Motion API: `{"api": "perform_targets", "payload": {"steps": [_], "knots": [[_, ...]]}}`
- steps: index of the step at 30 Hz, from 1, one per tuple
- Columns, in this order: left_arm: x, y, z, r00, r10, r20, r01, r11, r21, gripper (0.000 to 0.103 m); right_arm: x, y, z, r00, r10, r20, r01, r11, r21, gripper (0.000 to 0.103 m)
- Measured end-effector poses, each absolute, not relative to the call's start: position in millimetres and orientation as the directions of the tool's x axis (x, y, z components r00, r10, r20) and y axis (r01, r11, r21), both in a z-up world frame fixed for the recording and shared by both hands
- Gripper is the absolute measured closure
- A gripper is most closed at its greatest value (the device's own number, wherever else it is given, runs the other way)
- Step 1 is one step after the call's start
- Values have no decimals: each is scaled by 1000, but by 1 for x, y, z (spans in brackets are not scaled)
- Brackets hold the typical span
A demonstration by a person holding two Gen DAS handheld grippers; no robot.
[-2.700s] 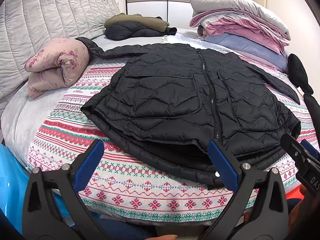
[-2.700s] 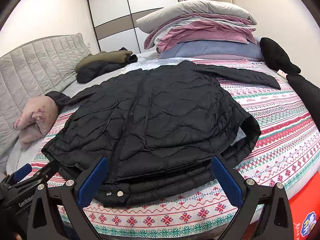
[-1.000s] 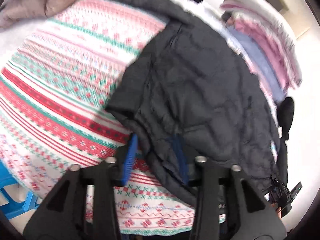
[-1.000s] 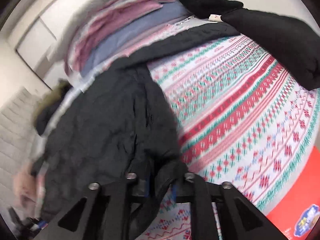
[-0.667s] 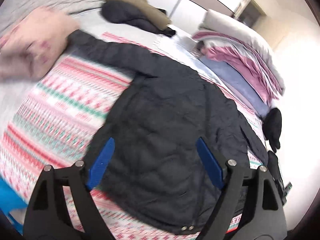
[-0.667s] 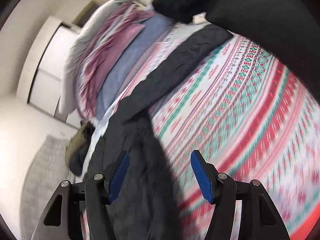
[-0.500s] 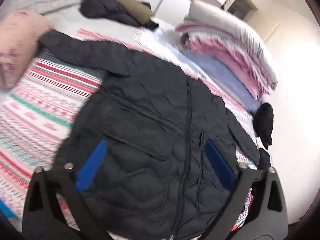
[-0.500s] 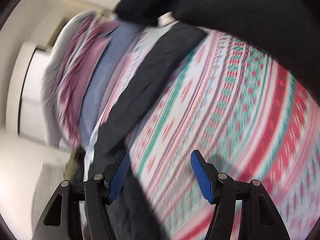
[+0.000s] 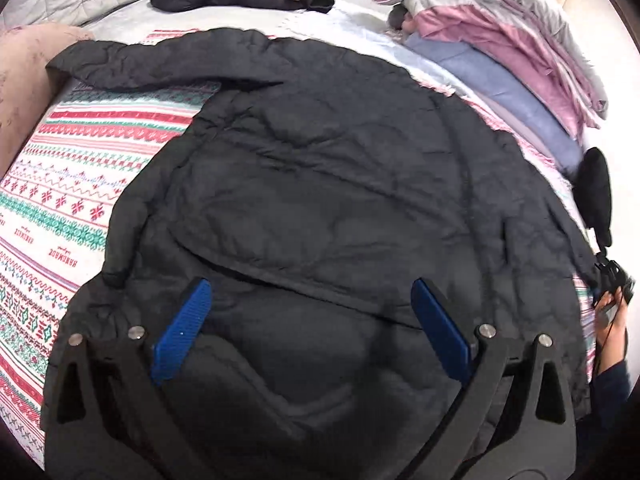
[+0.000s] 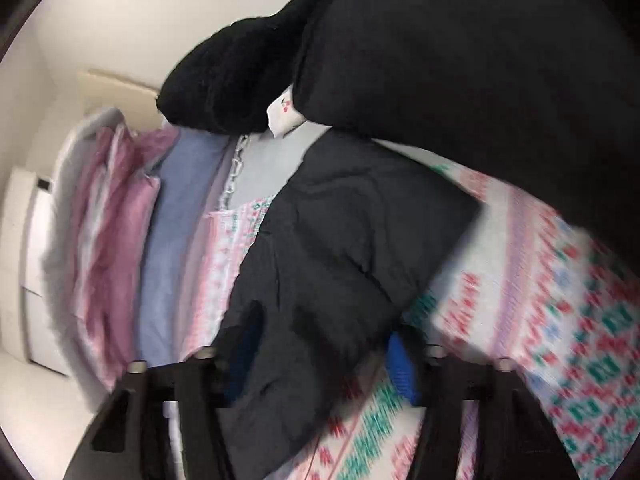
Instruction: Fold large clothes
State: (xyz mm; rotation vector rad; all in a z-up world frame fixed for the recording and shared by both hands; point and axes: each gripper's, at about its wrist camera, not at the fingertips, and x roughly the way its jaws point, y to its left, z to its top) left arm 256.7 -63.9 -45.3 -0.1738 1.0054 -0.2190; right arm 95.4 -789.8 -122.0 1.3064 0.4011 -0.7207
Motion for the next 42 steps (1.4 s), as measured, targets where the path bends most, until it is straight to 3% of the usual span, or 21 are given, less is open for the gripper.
{"api": "perform_targets", "payload": {"steps": [1,2,6,10,14,17,21,25,31,37,42], "knots": [[258,-62,-48,510,-258,-821,95,965,-244,4,106,-790,-120,699,-243,-672,709,116,696,87],[259,-61,-51,507,-254,-823,92,966,-242,4,113,-791,-117,682,-241,-691,728,131,673,92],[260,-55,-51,525,-210,-825,63,976,-208,4,141,-776,-52,608,-390,-691,794,292,533,94],[260,-47,-51,509,-270,-817,48,957,-286,4,180,-725,45,669,-501,-549,733,565,379,94],[258,-44,-45,528,-272,-805,48,955,-292,4,239,-624,120,797,-439,-415,542,823,170,94],[258,-42,-43,544,-240,-804,45,965,-258,4,276,-541,137,858,-333,-391,389,919,71,94],[262,-36,-45,560,-207,-802,19,971,-237,4,336,-424,118,856,-188,-481,209,978,-12,94],[267,-29,-47,554,-198,-808,-4,971,-241,4,382,-337,61,778,-110,-619,88,994,-67,94],[270,-23,-46,559,-200,-805,-18,967,-253,4,406,-287,-42,617,-52,-785,-16,997,-78,94],[267,-32,-43,558,-217,-801,13,967,-253,4,383,-284,-70,601,-3,-799,-13,1000,-13,92],[269,-37,-48,534,-216,-818,13,969,-248,4,376,-290,-64,560,153,-814,-34,986,162,78]]}}
